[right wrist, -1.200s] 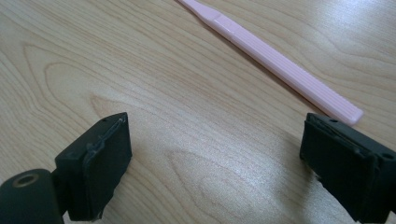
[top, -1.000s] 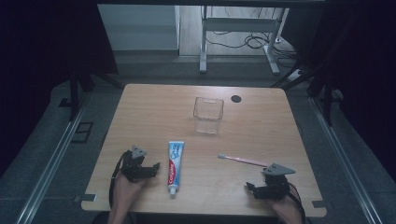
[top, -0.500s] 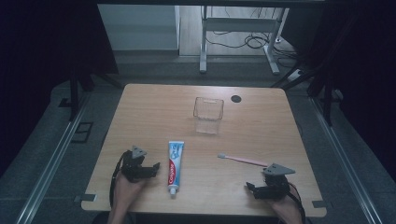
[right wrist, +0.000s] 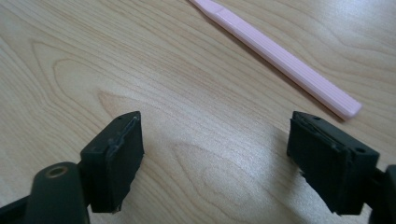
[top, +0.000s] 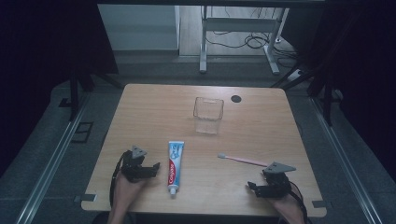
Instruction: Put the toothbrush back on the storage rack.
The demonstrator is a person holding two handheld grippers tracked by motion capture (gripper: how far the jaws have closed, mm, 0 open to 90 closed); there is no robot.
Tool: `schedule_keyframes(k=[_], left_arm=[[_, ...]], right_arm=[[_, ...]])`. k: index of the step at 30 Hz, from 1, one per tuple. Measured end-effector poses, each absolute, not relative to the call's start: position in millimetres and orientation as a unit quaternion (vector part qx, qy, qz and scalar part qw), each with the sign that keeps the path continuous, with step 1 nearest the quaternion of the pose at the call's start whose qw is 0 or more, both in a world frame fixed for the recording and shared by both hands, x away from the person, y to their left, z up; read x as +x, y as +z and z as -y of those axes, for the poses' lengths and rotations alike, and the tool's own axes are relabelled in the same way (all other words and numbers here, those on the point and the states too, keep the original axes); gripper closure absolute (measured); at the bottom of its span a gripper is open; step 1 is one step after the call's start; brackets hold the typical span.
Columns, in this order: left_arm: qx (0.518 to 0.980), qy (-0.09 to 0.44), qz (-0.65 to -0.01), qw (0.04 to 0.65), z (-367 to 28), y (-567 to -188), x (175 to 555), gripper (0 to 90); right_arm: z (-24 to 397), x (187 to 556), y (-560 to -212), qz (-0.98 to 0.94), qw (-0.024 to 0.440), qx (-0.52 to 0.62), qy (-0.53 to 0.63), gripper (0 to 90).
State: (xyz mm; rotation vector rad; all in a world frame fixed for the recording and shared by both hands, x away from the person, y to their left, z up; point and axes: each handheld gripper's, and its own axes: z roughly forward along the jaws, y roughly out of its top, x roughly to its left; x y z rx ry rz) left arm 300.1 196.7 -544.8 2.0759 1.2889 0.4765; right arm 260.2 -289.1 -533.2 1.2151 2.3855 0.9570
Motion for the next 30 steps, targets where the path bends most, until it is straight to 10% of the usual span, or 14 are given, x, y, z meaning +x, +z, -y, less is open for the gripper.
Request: schedule_keyframes(k=[11,23,30], left_arm=[[0.79,0.182,-0.49,0.321,-197,-545,300,12.9],[0.79,0.181,-0.49,0.321,-197,-545,300,12.9],[0.789,0.182,-0.491,0.322,-196,-545,300,12.9]], right_arm=[[298,268,-520,-0.831,0.124,0.43,0.331,33.0],[307,291,-499,-0.84,0.149,0.414,0.317,81.5],[319,309,-500,-0.828,0.142,0.43,0.331,89.0]])
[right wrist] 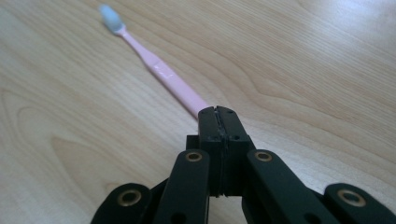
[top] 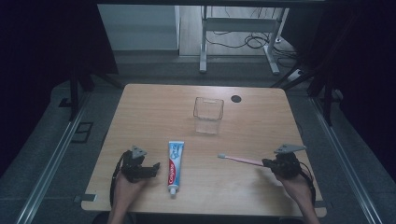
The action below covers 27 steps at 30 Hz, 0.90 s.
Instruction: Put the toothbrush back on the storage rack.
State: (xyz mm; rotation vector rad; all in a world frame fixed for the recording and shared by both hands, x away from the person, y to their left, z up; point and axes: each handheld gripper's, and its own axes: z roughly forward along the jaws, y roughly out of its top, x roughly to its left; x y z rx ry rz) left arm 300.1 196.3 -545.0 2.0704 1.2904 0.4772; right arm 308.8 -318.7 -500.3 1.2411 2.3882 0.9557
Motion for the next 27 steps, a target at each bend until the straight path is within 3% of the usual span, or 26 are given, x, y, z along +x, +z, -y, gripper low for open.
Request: schedule_keyframes(k=[14,27], left_arm=[[0.789,0.181,-0.492,0.322,-196,-545,300,12.9],[0.789,0.182,-0.492,0.322,-196,-545,300,12.9]], right_arm=[[327,329,-522,-0.818,0.138,0.45,0.331,88.9],[319,315,-522,-0.83,0.124,0.427,0.335,88.9]])
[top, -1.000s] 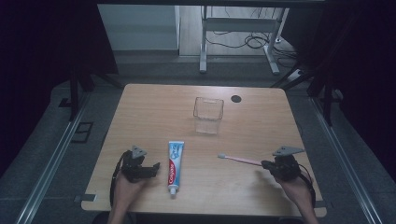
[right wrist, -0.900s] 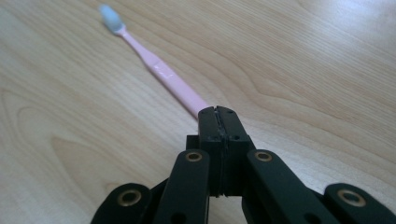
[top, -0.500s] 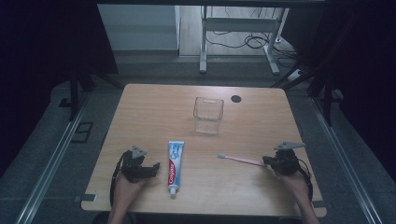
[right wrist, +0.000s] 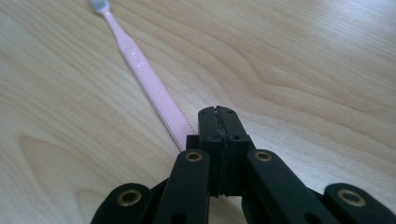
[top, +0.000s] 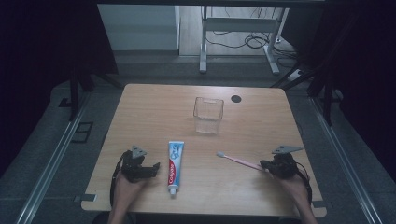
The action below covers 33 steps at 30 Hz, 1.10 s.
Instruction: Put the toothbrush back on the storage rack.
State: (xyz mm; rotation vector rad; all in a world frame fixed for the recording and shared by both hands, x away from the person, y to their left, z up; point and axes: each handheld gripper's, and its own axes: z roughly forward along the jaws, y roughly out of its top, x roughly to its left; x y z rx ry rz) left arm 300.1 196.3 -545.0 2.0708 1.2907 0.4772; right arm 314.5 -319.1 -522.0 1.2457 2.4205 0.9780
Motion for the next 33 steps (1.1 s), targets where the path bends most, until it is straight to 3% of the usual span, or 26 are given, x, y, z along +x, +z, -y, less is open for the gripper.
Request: schedule_keyframes(k=[17,22,28,33], left_arm=[[0.79,0.182,-0.49,0.32,-197,-545,300,12.9],[0.79,0.182,-0.49,0.32,-197,-545,300,12.9],[0.79,0.182,-0.49,0.32,-197,-545,300,12.9],[0.79,0.182,-0.49,0.32,-197,-545,300,12.9]], right_arm=[[311,292,-516,-0.84,0.114,0.411,0.336,88.6],[311,294,-507,-0.839,0.109,0.416,0.334,81.6],[300,301,-500,-0.851,0.091,0.411,0.313,67.0],[289,309,-500,-0.865,0.075,0.406,0.287,61.3]])
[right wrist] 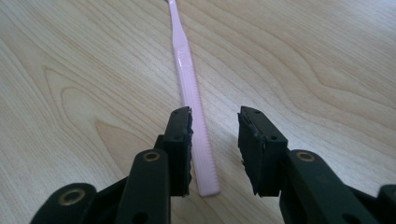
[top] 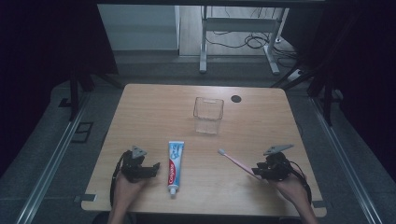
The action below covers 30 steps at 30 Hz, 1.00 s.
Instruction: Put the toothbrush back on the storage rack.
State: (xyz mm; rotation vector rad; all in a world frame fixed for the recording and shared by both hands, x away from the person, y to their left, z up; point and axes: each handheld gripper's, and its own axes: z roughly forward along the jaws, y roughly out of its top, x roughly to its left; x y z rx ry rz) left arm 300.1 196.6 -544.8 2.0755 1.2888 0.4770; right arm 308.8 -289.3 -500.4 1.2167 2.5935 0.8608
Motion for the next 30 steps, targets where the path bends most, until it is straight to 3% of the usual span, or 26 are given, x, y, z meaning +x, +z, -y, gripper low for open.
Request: schedule_keyframes(k=[9,30], left_arm=[[0.789,0.182,-0.491,0.322,-196,-545,300,12.9],[0.789,0.182,-0.491,0.322,-196,-545,300,12.9]], right_arm=[[273,320,-497,-0.884,0.067,0.39,0.248,59.7],[226,348,-494,-0.934,0.05,0.328,0.131,71.8]])
